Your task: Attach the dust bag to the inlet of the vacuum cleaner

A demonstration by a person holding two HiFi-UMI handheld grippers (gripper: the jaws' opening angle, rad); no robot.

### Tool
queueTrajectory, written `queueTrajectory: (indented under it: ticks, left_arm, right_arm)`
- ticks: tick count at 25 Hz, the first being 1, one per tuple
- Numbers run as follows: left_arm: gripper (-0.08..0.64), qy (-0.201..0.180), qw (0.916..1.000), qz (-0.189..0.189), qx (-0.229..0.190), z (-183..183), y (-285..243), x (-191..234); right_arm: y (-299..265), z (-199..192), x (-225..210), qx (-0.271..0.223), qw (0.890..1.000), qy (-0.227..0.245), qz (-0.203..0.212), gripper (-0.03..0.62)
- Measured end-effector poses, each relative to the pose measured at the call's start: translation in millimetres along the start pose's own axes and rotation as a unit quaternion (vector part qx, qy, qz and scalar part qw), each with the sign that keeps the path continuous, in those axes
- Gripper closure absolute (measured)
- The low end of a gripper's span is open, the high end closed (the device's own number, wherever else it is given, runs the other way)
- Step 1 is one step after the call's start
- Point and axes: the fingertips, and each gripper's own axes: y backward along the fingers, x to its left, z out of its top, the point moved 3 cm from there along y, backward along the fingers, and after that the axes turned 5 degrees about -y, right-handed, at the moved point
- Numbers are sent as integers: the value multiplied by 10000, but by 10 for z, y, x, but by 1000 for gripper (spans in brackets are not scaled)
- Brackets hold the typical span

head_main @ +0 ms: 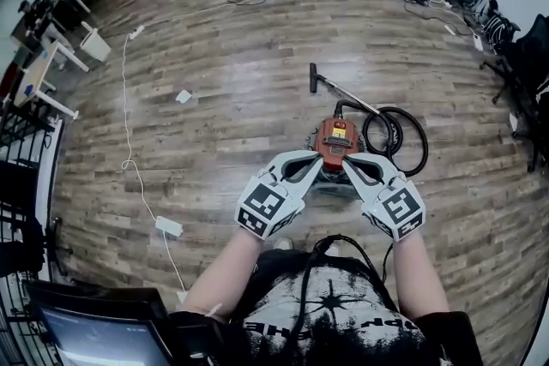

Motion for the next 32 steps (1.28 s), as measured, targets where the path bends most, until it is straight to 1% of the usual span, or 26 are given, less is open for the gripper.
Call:
queueTrajectory:
  ticks: [7,14,17,23,32]
  left_arm:
    - [557,-165,9998,36,93,-50,443,360]
    - [557,-103,9997,-204,60,-153,714,606]
    - [557,-57,9996,-290,48,-197,854,684]
    - [557,-178,9994,-305,66,-288,1084,849]
    - [557,-264,9993,-269,23,-287,1263,914]
  right_arm:
    - [-436,268,307,-156,9999,-68,-20,586]
    - [-746,323,510,-99,9998,-112,-166,586]
    - [-884,352,626,-51,9998,-83,-171,586]
    - [-1124,408,814,-80,9998,-49,-186,586]
    - [-1244,428,930,81,9998,37,-196,586]
